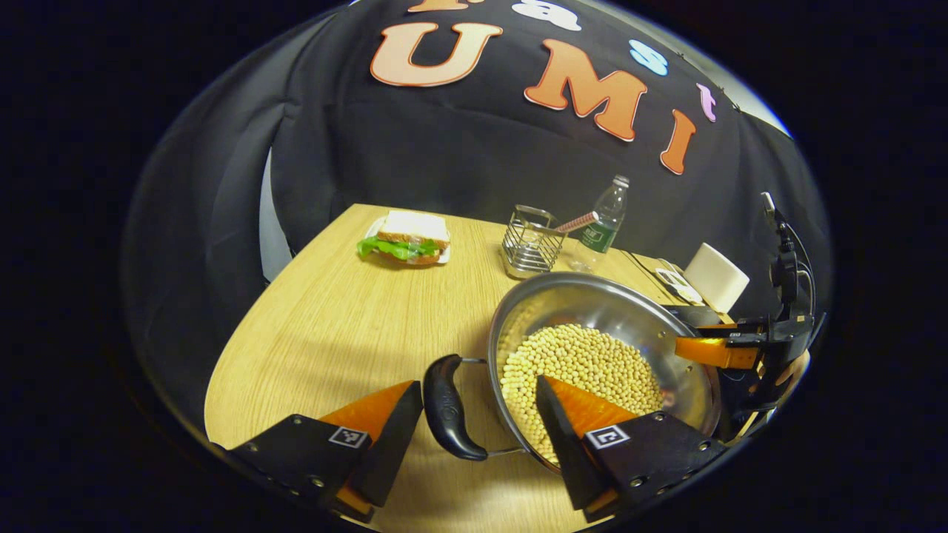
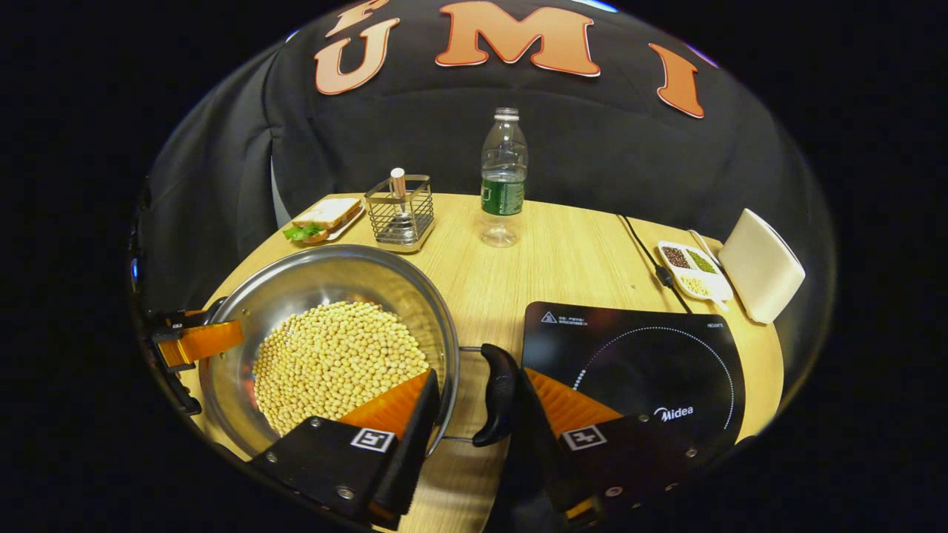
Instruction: First push the handle of the pot to place it horizontally, then grasp the pot with both hands and set it on the induction cooktop.
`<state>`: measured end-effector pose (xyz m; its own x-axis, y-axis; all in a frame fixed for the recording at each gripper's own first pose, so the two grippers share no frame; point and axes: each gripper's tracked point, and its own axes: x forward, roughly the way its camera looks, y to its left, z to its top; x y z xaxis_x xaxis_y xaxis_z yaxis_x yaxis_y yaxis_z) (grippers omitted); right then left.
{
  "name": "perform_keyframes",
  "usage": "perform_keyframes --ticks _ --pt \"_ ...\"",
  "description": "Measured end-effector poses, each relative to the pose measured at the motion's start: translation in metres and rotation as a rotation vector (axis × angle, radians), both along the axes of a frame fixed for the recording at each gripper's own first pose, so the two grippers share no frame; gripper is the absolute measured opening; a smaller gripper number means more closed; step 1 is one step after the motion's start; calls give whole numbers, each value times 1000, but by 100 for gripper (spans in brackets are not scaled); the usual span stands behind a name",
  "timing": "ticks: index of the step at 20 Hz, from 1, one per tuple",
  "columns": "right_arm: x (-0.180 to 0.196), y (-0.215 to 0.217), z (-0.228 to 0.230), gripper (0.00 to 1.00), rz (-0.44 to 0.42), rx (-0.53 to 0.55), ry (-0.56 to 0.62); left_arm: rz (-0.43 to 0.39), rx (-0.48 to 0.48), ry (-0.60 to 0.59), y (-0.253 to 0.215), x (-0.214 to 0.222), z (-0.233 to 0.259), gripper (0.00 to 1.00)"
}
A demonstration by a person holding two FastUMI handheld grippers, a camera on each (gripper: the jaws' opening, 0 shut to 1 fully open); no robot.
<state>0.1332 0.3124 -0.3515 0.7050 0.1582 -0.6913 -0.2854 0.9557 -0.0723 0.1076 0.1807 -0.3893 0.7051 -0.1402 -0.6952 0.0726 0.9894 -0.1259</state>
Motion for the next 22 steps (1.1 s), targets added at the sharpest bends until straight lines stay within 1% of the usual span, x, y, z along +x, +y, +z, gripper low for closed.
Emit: perform_keyframes --ticks 1,2,3,4,5,6,7,9,10,12,14,15,16,17,20,22 --pt "1 1 0 65 -3 -3 -3 -7 2 2 -2 3 -1 66" --pt "1 1 2 64 -9 1 -5 -6 12 6 0 1 0 66" --pt "3 2 -1 60 -22 17 -2 10 21 13 0 2 0 61" --pt "0 3 1 58 -32 33 5 24 37 22 1 1 0 60" --pt "2 2 1 51 -36 42 9 34 51 37 1 -2 0 55" --pt "1 1 1 48 -36 44 15 42 57 48 -1 -8 1 53" --pt "-1 0 0 43 -32 44 28 53 63 56 -1 -12 5 52" --pt "-6 -1 6 43 -29 62 34 79 65 60 -4 -23 14 51" --pt "-11 -2 13 43 -24 73 31 82 70 44 -9 -26 25 53" --pt "-13 -9 32 43 -18 97 2 79 90 -12 -19 -24 48 52" --pt "-18 -26 53 43 -13 100 -12 72 96 -40 -35 -23 69 53" --pt "-21 -36 63 42 -18 101 -18 63 90 -50 -46 -22 78 51" --pt "-22 -46 72 43 -25 101 -24 54 84 -56 -57 -24 86 53" --pt "-24 -58 80 42 -35 97 -31 42 78 -63 -71 -24 93 51" --pt "-31 -98 104 42 -74 86 -64 13 48 -84 -110 -16 104 51" --pt "-37 -120 117 42 -95 86 -84 -11 38 -85 -135 -20 108 51"
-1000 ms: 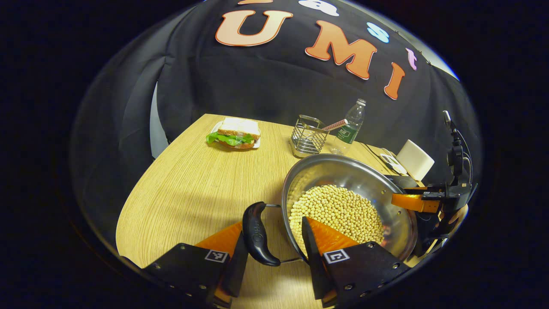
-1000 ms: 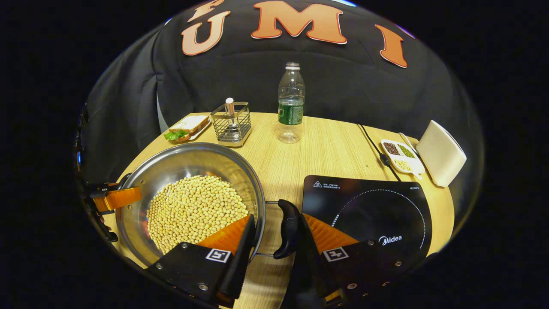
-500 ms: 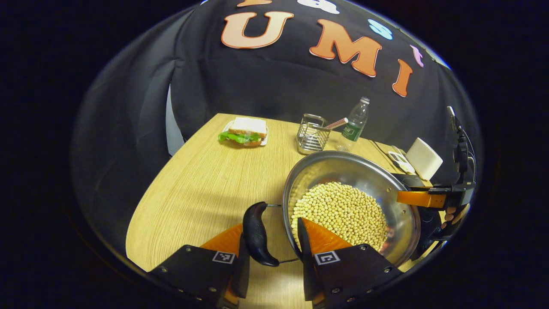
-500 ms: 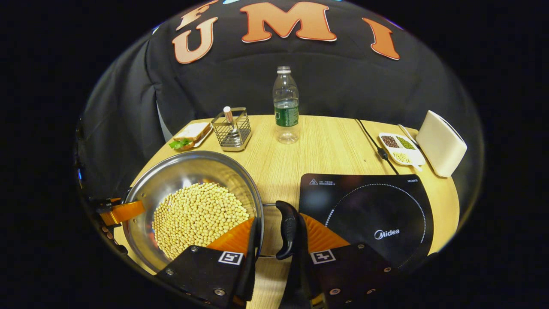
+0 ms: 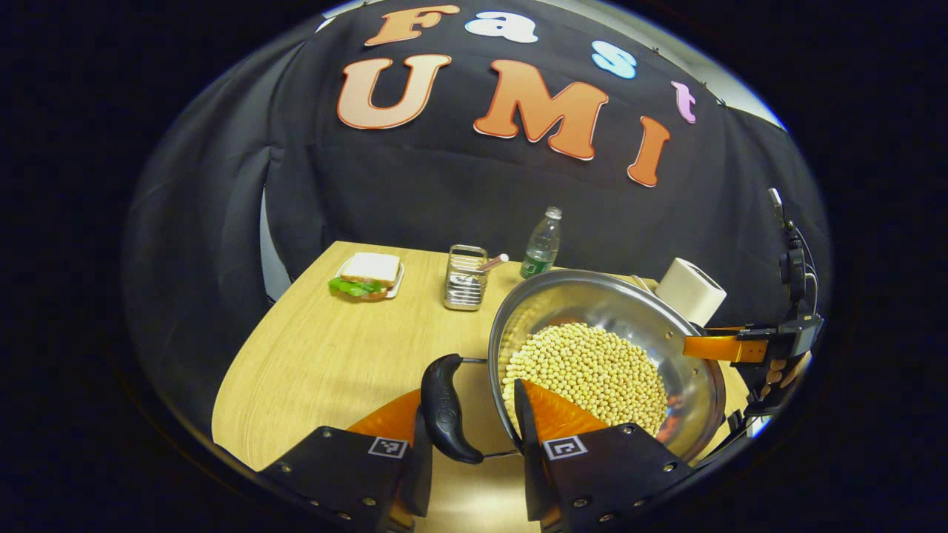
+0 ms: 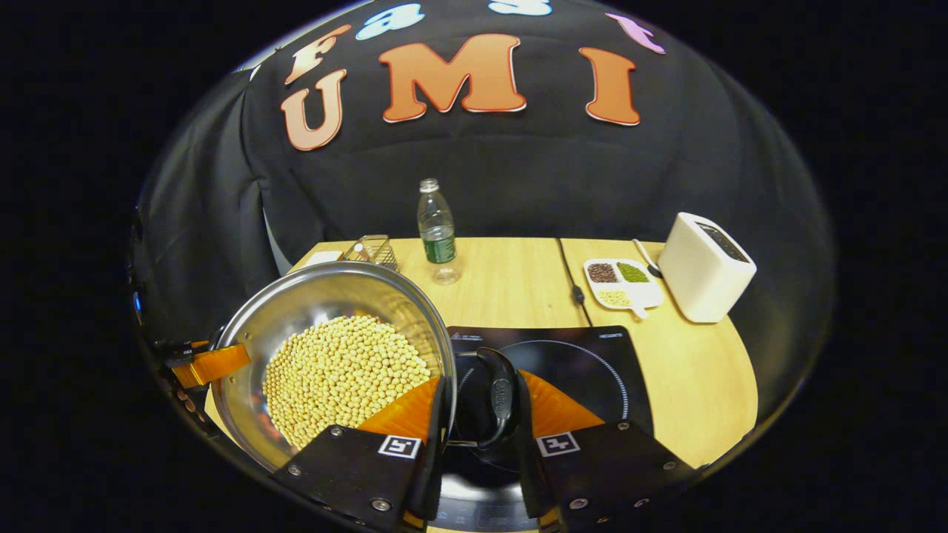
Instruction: First push the handle of the pot to place it horizontally, then grasp the pot with both hands and set it on the induction cooktop.
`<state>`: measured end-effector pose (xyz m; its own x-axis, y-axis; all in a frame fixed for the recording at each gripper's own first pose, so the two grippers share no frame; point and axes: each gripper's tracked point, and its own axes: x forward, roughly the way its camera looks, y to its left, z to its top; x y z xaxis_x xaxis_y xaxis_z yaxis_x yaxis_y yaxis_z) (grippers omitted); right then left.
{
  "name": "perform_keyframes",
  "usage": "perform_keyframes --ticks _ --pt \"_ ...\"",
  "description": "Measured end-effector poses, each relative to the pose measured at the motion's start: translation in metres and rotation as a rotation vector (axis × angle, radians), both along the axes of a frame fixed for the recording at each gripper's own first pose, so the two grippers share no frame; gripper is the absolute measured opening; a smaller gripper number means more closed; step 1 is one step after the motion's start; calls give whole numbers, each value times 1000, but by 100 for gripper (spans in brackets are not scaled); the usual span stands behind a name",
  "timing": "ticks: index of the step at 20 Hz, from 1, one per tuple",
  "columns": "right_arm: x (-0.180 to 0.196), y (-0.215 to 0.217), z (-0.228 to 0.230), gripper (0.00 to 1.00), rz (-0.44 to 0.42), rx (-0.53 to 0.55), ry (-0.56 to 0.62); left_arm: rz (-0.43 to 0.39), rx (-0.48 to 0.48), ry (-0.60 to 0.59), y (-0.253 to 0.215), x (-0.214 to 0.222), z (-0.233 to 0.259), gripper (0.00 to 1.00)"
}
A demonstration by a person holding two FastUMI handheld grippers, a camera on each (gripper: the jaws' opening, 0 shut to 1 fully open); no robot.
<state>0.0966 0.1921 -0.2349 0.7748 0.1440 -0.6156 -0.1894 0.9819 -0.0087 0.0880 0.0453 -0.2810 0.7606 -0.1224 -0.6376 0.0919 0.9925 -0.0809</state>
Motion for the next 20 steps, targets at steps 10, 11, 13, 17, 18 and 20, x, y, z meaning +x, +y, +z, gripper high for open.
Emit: perform_keyframes --ticks 10,11,13,17,18,20 --pt "-20 -83 14 42 -72 43 -2 -68 15 -29 -88 -12 23 51" --pt "-21 -91 13 42 -79 45 -5 -74 13 -29 -97 -12 22 51" --pt "-23 -107 14 42 -92 47 -6 -88 16 -22 -111 -14 19 51" --pt "-30 -135 15 42 -116 59 -4 -114 21 -15 -140 -16 16 52" --pt "-30 -142 14 42 -122 61 -3 -120 24 -12 -146 -17 14 52" --pt "-30 -155 10 42 -132 59 3 -132 28 -2 -160 -19 9 51"
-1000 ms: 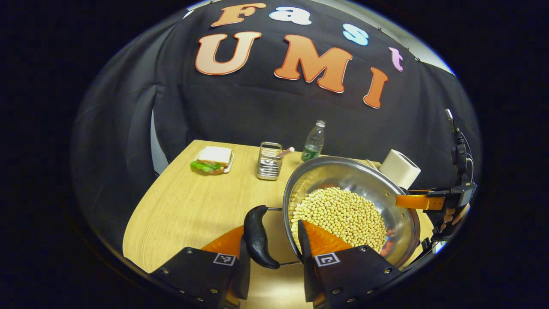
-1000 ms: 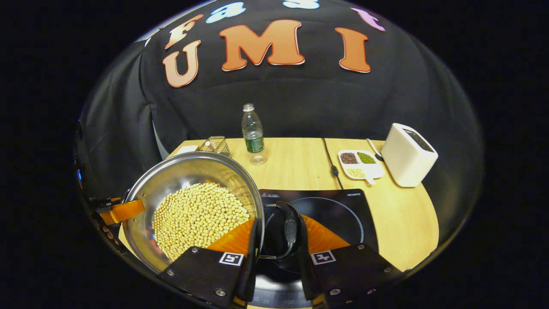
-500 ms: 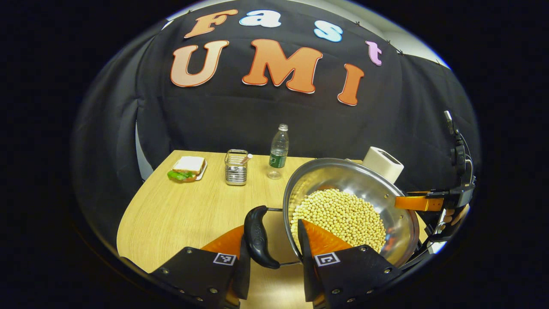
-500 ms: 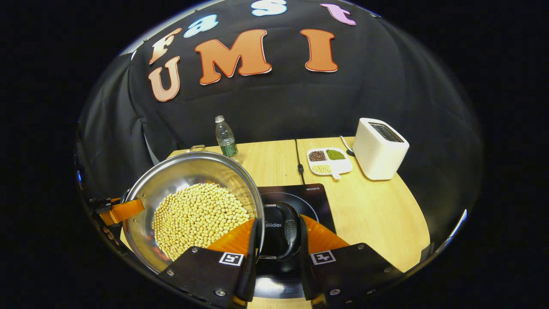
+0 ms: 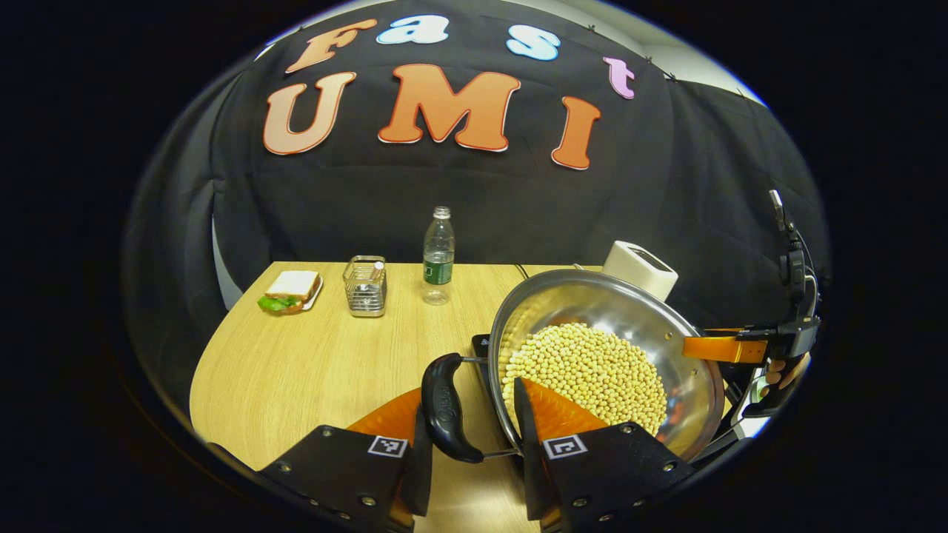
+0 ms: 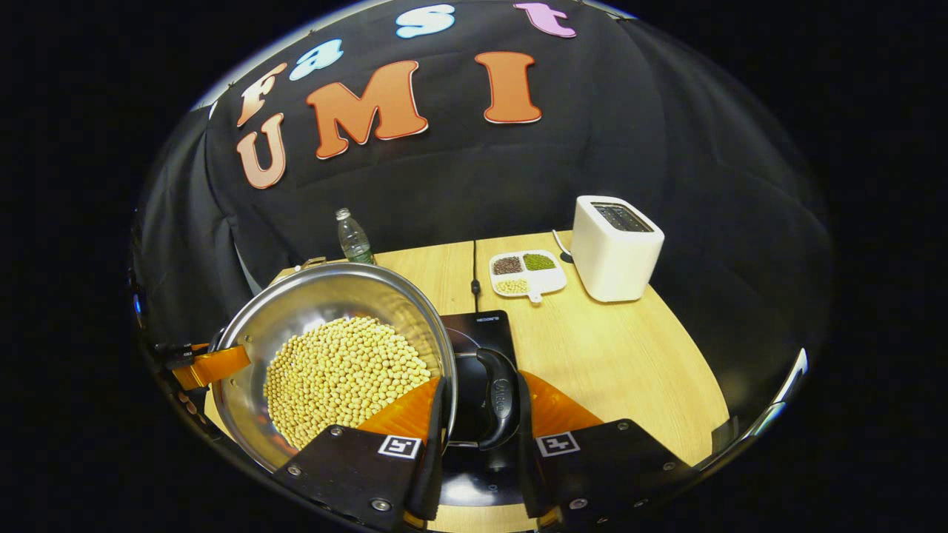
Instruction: First push the handle of the pot to place it horizontally, then grasp the pot with both hands and set it on the induction cooktop.
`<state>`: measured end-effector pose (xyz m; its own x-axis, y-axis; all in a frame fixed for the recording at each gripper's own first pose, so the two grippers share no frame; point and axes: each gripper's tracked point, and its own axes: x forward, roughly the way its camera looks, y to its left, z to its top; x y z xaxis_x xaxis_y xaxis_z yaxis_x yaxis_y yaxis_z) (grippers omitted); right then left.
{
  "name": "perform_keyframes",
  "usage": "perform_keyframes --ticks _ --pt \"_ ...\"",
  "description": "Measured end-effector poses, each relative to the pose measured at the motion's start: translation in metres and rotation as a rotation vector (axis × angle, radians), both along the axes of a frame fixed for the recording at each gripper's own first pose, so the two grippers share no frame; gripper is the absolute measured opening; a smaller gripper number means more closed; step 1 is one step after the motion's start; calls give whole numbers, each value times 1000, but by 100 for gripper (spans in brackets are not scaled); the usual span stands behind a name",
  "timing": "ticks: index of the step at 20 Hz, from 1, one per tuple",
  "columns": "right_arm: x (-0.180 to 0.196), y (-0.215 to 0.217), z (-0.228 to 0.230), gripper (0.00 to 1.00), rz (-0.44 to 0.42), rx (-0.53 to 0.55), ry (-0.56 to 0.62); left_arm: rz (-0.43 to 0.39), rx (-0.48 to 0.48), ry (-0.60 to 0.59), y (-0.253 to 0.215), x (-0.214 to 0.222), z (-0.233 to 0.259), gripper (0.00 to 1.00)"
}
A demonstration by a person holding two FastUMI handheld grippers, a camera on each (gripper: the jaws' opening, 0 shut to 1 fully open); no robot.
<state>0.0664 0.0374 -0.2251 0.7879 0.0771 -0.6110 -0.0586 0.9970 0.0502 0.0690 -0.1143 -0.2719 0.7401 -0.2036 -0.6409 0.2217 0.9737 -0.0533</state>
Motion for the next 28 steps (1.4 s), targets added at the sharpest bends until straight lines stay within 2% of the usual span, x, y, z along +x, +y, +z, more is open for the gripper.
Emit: perform_keyframes --ticks 13,17,21,24,25,26,27,28 --pt "7 -66 -47 43 -82 -16 95 -69 14 130 -75 3 -72 51" --pt "7 -74 -55 42 -99 -17 116 -70 -2 162 -80 7 -89 51" --pt "4 -75 -54 43 -109 -17 114 -78 -6 168 -75 6 -81 51" --pt "6 -74 -52 51 -89 -28 102 -68 -27 177 -73 9 -84 50" --pt "7 -73 -48 55 -85 -16 93 -64 -24 180 -72 8 -86 55" --pt "10 -72 -44 53 -92 -7 81 -60 -12 156 -71 10 -82 58" --pt "9 -72 -40 60 -96 -2 66 -59 -11 125 -71 13 -72 61" --pt "11 -72 -36 63 -101 -1 49 -52 -9 85 -68 17 -58 61"
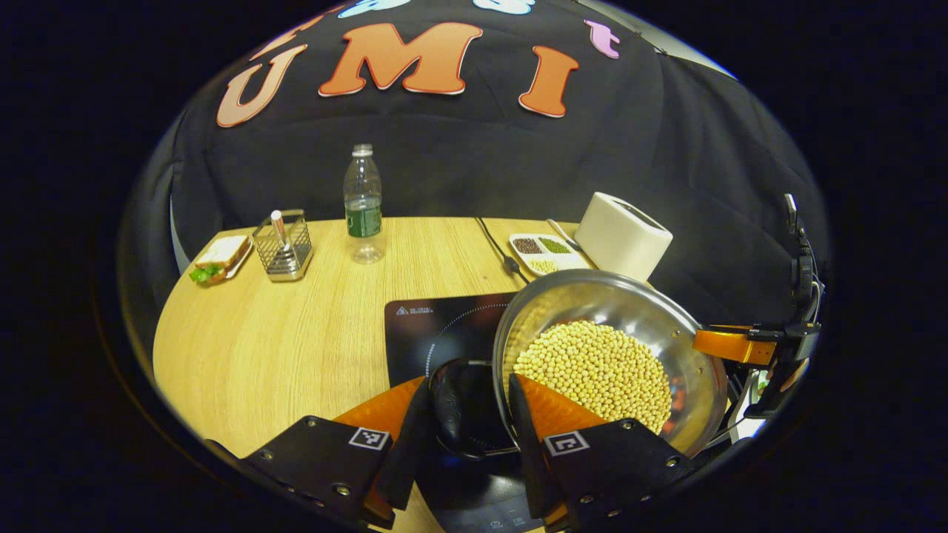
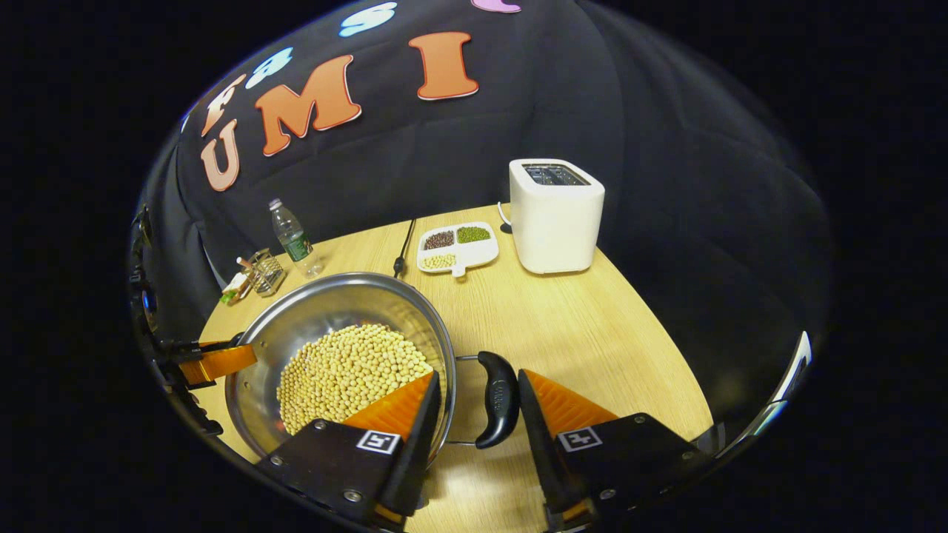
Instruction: First push the handle of the pot to place it horizontally, then grasp the pot with both hands and set it on the induction cooktop.
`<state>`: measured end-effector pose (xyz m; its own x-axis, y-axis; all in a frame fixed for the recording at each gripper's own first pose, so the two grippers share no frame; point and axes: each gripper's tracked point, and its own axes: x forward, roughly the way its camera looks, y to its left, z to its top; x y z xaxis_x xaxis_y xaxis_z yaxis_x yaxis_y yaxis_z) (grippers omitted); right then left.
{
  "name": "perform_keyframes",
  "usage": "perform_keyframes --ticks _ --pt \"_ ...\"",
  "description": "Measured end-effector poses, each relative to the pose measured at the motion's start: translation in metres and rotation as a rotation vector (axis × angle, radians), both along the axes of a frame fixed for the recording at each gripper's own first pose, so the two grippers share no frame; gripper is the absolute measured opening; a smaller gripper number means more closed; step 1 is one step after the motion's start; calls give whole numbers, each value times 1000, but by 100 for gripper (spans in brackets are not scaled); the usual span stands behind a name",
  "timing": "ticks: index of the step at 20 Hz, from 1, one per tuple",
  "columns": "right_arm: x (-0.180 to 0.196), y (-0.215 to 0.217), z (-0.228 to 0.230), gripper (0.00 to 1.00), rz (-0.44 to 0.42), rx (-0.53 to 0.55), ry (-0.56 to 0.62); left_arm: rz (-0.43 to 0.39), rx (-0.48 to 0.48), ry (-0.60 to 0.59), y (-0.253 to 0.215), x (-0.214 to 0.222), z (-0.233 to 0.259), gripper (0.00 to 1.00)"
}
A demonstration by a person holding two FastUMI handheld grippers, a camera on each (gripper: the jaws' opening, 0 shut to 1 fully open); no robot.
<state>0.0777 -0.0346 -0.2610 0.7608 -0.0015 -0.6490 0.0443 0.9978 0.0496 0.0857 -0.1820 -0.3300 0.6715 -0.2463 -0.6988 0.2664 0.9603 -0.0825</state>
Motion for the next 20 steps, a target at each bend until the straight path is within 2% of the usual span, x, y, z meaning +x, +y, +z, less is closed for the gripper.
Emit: perform_keyframes --ticks 1,2,3,4,7,12,14,17,20 --pt "1 0 6 80 -3 0 -20 18 3 -47 5 3 19 66" --pt "3 1 15 87 -2 -1 -48 37 5 -93 12 7 37 70" --pt "2 0 28 95 -2 -12 -80 51 3 -139 16 10 55 89" --pt "1 1 43 95 1 -32 -121 63 -2 -191 20 11 77 93" --pt "-8 4 104 95 18 -97 -266 83 -18 -345 28 7 141 91" --pt "-39 27 208 95 57 -62 -480 116 -11 -613 44 -10 259 89" --pt "-51 30 237 95 68 -78 -545 134 -41 -676 50 -24 290 92" --pt "-70 33 262 95 74 -82 -600 178 -61 -742 70 -36 335 89" --pt "-85 36 270 95 85 -56 -618 215 -34 -771 88 -46 344 88"
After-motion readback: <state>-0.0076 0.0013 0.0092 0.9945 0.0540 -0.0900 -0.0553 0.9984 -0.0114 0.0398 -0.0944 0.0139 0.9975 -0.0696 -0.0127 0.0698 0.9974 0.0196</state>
